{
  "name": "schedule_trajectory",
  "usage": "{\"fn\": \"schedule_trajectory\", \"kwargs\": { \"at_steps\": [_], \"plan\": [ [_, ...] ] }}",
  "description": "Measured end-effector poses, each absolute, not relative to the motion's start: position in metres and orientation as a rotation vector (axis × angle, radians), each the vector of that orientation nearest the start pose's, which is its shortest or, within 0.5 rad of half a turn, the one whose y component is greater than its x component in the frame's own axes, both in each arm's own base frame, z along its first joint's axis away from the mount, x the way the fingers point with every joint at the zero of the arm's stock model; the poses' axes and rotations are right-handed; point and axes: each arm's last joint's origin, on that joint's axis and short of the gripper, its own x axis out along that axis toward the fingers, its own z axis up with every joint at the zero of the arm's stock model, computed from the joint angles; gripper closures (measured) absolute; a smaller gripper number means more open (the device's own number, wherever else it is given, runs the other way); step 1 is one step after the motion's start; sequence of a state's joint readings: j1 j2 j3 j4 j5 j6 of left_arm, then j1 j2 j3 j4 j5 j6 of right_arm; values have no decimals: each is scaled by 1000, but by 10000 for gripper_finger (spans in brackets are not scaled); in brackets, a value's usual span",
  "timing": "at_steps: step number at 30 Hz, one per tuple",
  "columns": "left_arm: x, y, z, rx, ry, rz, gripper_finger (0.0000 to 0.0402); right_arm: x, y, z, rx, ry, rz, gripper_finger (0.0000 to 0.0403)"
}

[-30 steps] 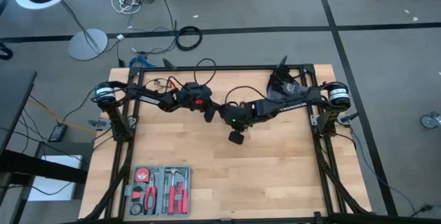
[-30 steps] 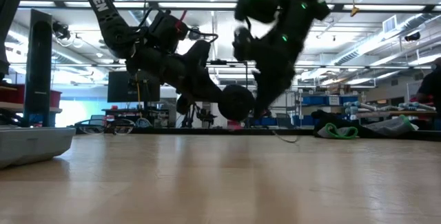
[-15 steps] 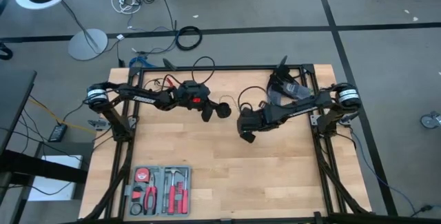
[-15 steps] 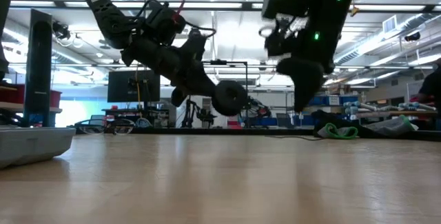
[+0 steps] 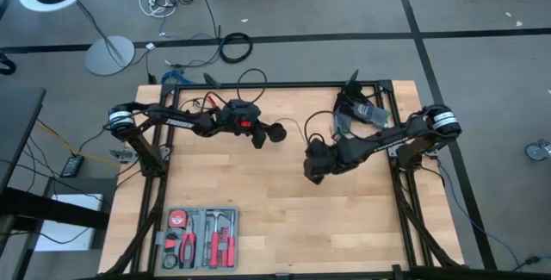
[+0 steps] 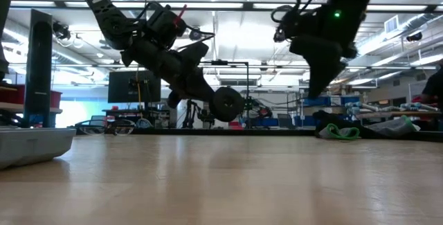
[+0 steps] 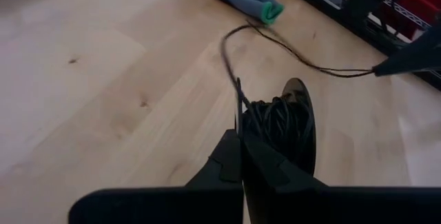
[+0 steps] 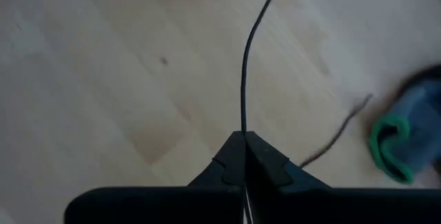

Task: Coil cords
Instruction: Coil the black wire onto the black spool

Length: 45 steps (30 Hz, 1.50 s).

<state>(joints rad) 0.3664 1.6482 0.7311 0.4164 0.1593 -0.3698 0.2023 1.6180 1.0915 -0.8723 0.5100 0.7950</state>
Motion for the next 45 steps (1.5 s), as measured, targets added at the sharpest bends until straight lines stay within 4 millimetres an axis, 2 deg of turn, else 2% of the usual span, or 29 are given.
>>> {"fn": "schedule_trajectory", "kwargs": {
  "at_steps": [3, 9, 12, 16, 20, 26, 30, 35, 38, 42, 45],
  "plan": [
    [301, 113, 162, -494, 446, 298, 402, 281, 54, 204, 178, 1103, -774, 403],
    [301, 116, 165, -496, 412, 302, 402, 283, 63, 198, 255, 1083, -700, 403],
    [302, 116, 167, -510, 390, 289, 402, 285, 58, 186, 316, 1063, -668, 403],
    [303, 116, 168, -516, 372, 282, 402, 291, 48, 164, 471, 1006, -535, 403],
    [304, 116, 170, -533, 347, 282, 402, 298, 34, 154, 539, 882, -428, 403],
    [305, 116, 173, -548, 314, 279, 402, 308, 2, 159, 535, 787, -403, 403],
    [305, 117, 173, -545, 313, 298, 402, 320, -11, 162, 529, 703, -333, 403],
    [305, 117, 173, -541, 313, 324, 402, 342, -9, 145, 491, 757, -248, 403],
    [304, 117, 171, -528, 335, 337, 402, 356, -4, 145, 433, 742, -217, 403],
    [302, 118, 166, -517, 385, 375, 402, 369, 1, 163, 385, 685, -181, 403],
    [301, 118, 164, -506, 403, 385, 402, 366, 0, 175, 376, 751, -237, 403]
  ]
}}
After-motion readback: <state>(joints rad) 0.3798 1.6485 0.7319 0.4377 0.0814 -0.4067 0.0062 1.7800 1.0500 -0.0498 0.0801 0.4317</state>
